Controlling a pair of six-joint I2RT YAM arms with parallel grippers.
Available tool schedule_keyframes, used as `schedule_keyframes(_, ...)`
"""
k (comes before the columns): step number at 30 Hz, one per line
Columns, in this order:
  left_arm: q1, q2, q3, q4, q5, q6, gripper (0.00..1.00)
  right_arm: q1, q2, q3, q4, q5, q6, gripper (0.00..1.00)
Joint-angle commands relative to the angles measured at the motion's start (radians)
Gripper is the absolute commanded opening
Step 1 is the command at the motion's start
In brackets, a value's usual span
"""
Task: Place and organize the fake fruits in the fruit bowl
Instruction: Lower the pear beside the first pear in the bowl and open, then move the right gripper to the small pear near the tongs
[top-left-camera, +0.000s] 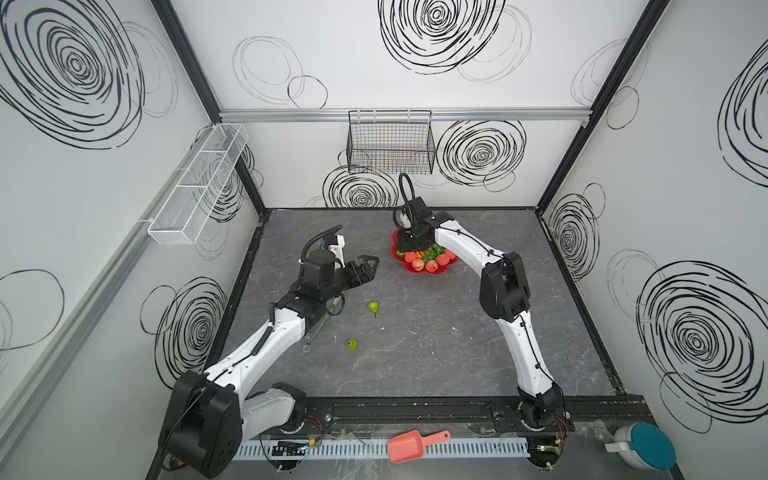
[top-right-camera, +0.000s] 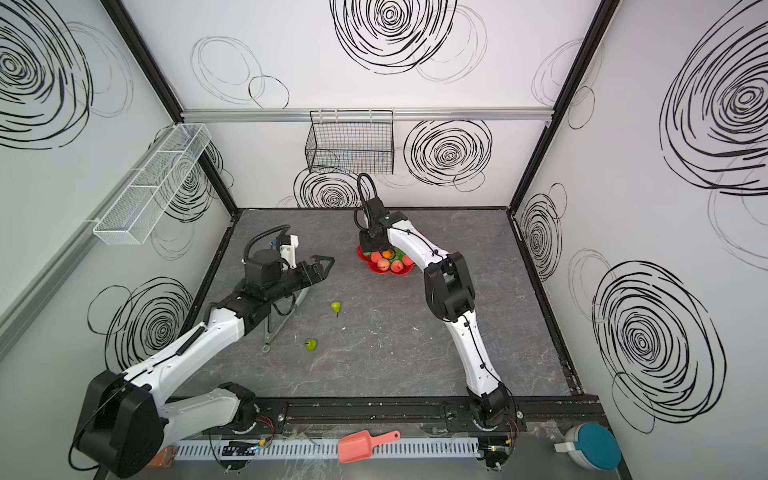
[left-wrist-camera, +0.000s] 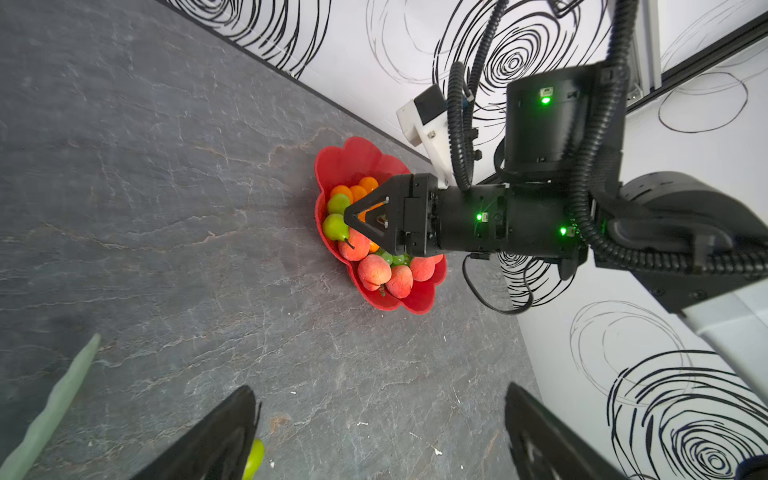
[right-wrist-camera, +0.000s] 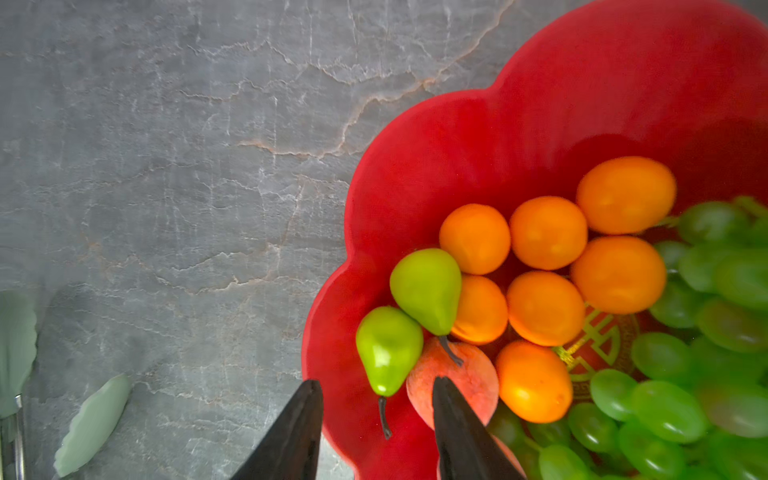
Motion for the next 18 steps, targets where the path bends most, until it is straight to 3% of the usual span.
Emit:
schedule_keyframes(1,-0.010,-0.071,-0.017,-0.089,-0.055,0.051,0.96,0.015,-0.128,-0.040,0.007,0.015,-0.019,0.47)
schedule_keyframes(10,-0.008,-0.291,-0.094,-0.272,-0.050,0.055,0.96,0.122,-0.306,-0.293,0.087,0.076,-0.014,0.46)
schedule_keyframes(18,-0.007,-0.463,-0.206,-0.347,-0.048,-0.017,0.96,0.238,-0.360,-0.413,0.116,0.066,0.053,0.46)
